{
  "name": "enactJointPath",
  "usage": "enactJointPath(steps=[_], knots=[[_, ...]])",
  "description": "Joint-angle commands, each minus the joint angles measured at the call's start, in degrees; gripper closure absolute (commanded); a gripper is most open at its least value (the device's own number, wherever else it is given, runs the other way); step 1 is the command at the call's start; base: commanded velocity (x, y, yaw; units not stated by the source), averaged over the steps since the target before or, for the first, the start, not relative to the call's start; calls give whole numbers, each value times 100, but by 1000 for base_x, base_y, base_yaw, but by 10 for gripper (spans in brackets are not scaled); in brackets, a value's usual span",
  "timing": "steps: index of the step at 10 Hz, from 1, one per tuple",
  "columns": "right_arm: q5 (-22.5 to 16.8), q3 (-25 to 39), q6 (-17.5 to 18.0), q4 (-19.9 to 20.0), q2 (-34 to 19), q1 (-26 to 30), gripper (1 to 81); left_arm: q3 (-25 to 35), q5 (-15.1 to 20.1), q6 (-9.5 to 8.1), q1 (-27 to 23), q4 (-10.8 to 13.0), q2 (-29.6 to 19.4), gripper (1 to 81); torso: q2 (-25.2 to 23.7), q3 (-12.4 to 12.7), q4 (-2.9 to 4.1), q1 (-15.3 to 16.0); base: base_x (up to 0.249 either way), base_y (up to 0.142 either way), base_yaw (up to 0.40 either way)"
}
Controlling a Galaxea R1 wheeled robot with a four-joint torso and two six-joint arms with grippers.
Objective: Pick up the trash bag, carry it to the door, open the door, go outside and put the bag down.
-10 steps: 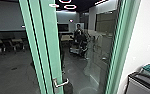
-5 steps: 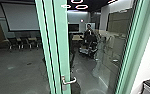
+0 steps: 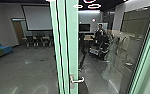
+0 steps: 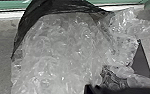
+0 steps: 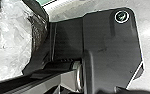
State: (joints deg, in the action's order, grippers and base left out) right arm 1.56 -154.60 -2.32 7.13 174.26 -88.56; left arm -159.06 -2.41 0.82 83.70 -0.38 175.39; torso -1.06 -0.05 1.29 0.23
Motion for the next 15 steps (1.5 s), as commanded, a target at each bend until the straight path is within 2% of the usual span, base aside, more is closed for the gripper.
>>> enactJointPath(steps=[1,3,4,11,15], knots=[[-314,28,-40,-72,23,282,10,-2,268,33,-341,55,6,811,0,0,0,2,0,0,303],[-314,45,-32,-72,23,273,10,-2,259,33,-341,73,6,811,0,0,0,2,0,0,303],[-314,45,-32,-72,23,273,10,-2,250,32,-341,160,14,811,0,0,0,0,0,0,303],[-314,36,-32,-72,23,264,10,-2,250,24,-341,170,23,811,0,0,0,2,0,0,276],[-314,45,-32,-72,23,256,10,-2,259,24,-340,178,23,811,0,0,0,0,0,0,136]])
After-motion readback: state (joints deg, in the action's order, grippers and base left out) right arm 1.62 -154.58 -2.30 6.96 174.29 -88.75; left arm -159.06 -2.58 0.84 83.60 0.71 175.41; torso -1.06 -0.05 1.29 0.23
